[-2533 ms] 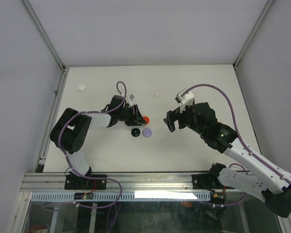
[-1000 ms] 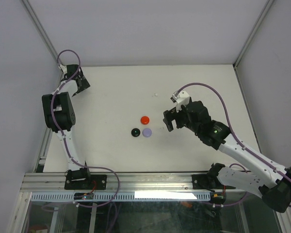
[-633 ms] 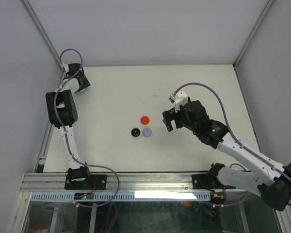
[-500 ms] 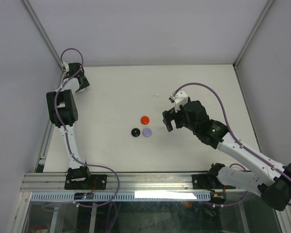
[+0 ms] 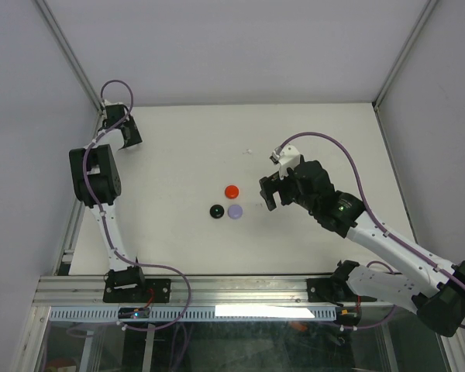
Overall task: Insert the wireless bluetooth earbuds into the charging case
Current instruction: Pick up the charging case at the center of the board.
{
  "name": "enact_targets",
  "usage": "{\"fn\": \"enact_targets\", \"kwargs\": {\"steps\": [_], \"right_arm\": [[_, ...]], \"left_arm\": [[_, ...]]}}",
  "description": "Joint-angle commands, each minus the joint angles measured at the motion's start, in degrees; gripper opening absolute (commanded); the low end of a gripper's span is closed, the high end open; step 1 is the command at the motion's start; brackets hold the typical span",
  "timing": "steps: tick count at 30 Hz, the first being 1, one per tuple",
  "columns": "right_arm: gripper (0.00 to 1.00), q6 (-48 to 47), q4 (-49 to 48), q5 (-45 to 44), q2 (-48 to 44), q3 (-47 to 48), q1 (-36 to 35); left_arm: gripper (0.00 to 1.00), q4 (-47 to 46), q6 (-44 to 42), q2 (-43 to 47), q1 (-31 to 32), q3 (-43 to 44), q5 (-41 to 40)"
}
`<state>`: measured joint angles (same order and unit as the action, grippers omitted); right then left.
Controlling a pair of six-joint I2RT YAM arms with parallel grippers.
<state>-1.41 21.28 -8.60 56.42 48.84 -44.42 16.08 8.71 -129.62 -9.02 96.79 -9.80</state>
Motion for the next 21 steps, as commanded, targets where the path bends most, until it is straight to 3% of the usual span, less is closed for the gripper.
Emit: {"fn": "enact_targets", "kwargs": {"steps": [1, 11, 21], "right_arm": [[0.91, 0.7, -0.8, 1.0, -1.4, 1.7, 0.0], [0.91, 2.7, 1.0, 4.6, -1.3, 3.6, 0.1], [0.91, 4.6, 3.6, 13.6, 1.1, 7.6, 1.0]], "left_arm": [[0.47, -1.0, -5.6, 8.1, 0.6, -6.3, 10.2], [0.45, -5.9, -14.2, 24.5, 4.8, -21.1, 18.1], [0.45, -11.5, -25.2, 43.4, 15.8, -36.3, 23.0]]}}
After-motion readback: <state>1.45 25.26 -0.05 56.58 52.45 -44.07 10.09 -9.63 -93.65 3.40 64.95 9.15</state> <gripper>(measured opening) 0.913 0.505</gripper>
